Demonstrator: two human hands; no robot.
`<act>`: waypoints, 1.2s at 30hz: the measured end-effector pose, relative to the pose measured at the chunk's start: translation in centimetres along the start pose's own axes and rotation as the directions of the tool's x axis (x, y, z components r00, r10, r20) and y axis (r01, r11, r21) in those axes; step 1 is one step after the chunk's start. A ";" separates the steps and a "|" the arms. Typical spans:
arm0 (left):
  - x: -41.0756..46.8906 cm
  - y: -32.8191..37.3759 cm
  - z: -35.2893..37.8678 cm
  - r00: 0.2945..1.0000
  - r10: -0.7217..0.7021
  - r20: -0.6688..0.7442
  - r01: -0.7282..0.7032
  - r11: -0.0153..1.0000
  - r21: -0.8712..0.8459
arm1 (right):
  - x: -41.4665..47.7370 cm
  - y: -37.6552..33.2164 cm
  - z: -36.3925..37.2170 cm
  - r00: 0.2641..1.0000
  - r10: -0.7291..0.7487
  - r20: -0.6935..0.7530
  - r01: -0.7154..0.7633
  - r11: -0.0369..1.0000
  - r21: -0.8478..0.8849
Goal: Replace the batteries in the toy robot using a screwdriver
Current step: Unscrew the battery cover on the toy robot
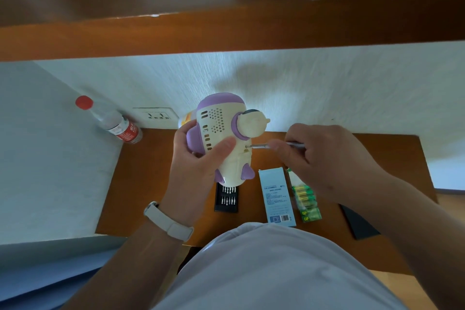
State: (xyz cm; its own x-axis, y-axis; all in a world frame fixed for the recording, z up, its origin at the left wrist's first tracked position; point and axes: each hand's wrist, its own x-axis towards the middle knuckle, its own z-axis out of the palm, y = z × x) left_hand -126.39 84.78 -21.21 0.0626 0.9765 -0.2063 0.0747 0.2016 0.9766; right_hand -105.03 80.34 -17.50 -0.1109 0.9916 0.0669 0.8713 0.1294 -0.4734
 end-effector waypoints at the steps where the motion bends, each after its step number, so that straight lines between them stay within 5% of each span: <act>1: 0.1 0.0 0.0 1.000 0.001 0.000 -0.001 1.000 -0.003 | -0.1 0.0 0.1 1.000 0.000 -0.002 0.000 1.000 0.011; 9: 0.4 0.0 0.3 1.000 -0.007 0.006 0.007 1.000 -0.008 | -0.1 -0.1 -0.1 0.999 -0.014 -0.030 0.018 0.991 0.135; 16: 0.3 -0.1 0.2 1.000 -0.023 -0.015 0.022 1.000 -0.022 | 0.1 0.4 0.0 1.000 -0.014 0.004 0.014 1.000 0.013; 22: 0.0 -0.4 0.1 0.999 -0.032 -0.011 0.032 0.999 -0.013 | -0.3 0.3 0.1 0.999 -0.042 0.009 0.040 0.991 0.131; 30: 0.1 -0.5 -0.1 0.999 -0.041 -0.012 0.041 0.999 -0.036 | -0.1 0.8 0.5 1.000 -0.028 0.007 0.027 0.999 0.017; 36: 0.1 -0.8 -0.2 0.999 -0.047 -0.007 0.046 0.998 -0.044 | -0.3 0.5 0.6 1.000 -0.015 0.016 0.013 0.995 0.095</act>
State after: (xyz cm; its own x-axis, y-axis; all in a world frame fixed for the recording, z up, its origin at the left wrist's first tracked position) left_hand -126.68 84.71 -22.00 0.0521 0.9666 -0.2511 0.0340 0.2496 0.9678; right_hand -104.82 80.13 -18.30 -0.1316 0.9895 0.0595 0.8205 0.1424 -0.5536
